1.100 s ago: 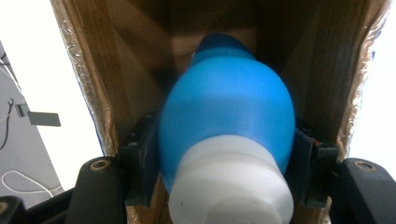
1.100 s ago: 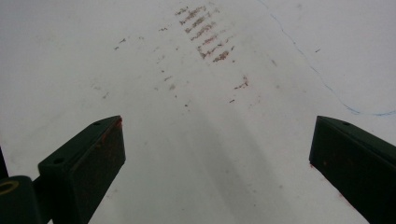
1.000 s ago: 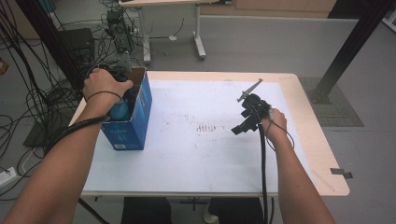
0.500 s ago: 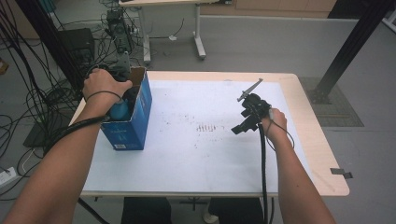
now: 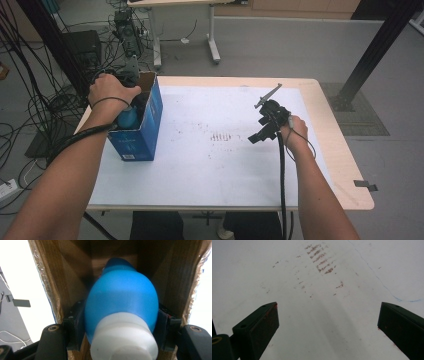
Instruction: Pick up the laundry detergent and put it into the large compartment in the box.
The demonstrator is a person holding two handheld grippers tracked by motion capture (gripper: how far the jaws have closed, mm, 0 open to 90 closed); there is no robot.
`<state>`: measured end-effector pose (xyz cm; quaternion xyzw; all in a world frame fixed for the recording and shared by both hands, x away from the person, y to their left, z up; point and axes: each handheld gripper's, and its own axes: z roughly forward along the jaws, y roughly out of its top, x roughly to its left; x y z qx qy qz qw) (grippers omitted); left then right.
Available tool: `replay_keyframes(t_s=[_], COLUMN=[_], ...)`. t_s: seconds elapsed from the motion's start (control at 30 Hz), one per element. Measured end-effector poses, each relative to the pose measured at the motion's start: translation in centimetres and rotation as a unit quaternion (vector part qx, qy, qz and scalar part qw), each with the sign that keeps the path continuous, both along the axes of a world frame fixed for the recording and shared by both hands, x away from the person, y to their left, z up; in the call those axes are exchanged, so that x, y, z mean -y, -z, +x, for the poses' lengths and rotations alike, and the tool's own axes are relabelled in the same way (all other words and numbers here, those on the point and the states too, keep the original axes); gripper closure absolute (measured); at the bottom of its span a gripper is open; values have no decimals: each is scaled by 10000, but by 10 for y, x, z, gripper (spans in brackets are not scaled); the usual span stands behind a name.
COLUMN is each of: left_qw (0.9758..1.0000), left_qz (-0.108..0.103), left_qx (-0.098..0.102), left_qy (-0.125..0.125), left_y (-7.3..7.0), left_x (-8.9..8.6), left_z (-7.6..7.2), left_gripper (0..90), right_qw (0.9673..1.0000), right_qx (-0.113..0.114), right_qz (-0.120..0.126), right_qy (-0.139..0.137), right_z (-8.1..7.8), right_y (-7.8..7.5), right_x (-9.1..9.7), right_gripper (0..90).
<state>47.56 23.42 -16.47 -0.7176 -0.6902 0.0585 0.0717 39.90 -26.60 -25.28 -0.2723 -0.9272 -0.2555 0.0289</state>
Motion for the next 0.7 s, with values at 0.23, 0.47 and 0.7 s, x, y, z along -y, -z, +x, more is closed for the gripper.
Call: replay_keyframes(t_s=[0.23, 0.47, 0.7], left_qw=[10000, 10000, 10000], left_qz=[33, 13, -3], left_qx=[-13, 13, -3], left_qy=[21, 3, -7], left_y=[0, -1, -1], left_x=[2, 0, -1], left_z=[0, -2, -2], left_gripper=[368, 368, 367], right_qw=[10000, 10000, 10000], right_qx=[26, 38, 61], right_qz=[17, -2, 8], right_qy=[-14, -34, -35], right_z=[0, 0, 0], right_y=[-1, -2, -4], right_x=[-1, -2, -2], right_gripper=[35, 35, 34])
